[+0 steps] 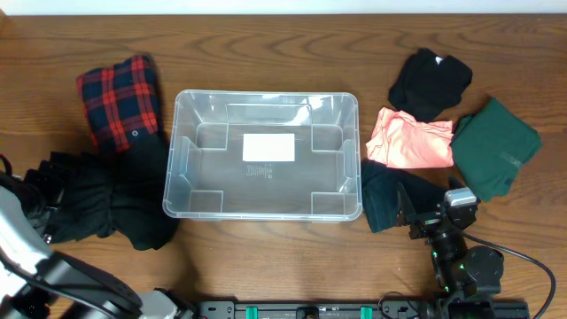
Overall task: Pack container
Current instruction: 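Reach the left gripper down and grasp the black garment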
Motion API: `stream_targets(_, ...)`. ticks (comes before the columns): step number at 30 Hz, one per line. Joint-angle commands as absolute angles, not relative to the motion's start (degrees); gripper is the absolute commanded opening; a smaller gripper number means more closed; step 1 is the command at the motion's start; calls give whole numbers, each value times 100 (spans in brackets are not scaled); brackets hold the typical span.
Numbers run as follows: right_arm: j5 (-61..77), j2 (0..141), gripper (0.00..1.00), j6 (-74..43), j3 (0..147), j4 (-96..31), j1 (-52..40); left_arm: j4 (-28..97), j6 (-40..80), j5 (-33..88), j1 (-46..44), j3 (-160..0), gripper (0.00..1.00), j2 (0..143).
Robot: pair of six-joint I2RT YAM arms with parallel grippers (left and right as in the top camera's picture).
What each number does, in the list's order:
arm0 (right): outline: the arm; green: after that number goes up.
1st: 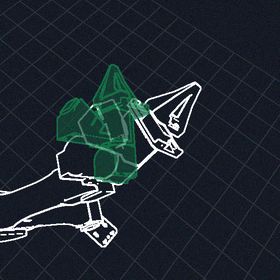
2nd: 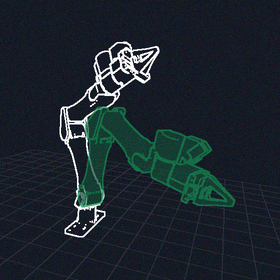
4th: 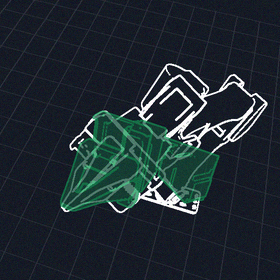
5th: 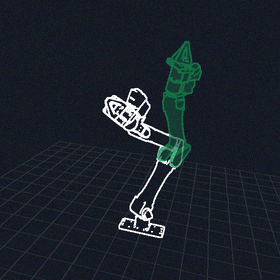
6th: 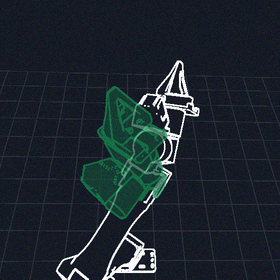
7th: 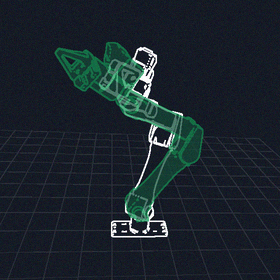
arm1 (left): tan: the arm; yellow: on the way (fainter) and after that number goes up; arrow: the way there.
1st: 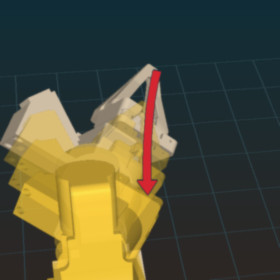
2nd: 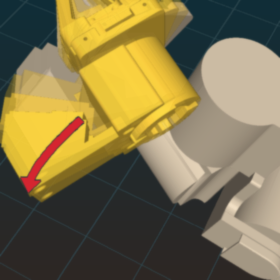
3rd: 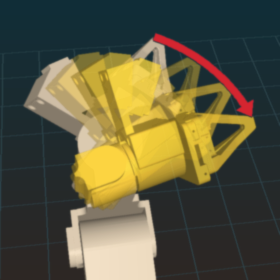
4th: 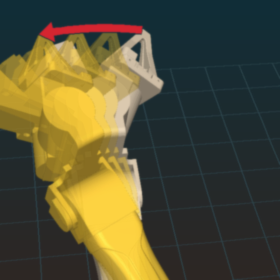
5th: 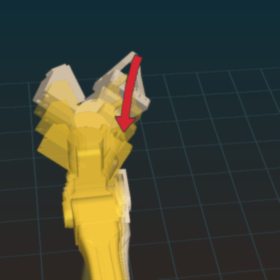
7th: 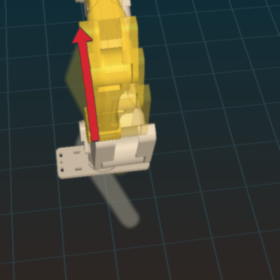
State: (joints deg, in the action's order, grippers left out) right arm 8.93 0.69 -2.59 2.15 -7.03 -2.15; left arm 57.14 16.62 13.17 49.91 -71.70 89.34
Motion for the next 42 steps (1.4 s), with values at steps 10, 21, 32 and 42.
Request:
stream_targets(10, 856, 49, 99, -333, 200, -711, -231, 5116, 648, 2117, 6062, -6541, 98, 9185)
stream_targets(21, 854, 49, 99, -333, 200, -711, -231, 3640, 340, 3385, 6329, -5437, 98, 9185)
stream_targets(32, 854, 49, 99, -333, 200, -711, -231, 3277, 325, 3017, 5767, -5433, 98, 9850)
stream_targets(42, 854, 49, 99, -333, 200, -711, -231, 2832, 672, 3083, 5745, -5433, 90, 10416)
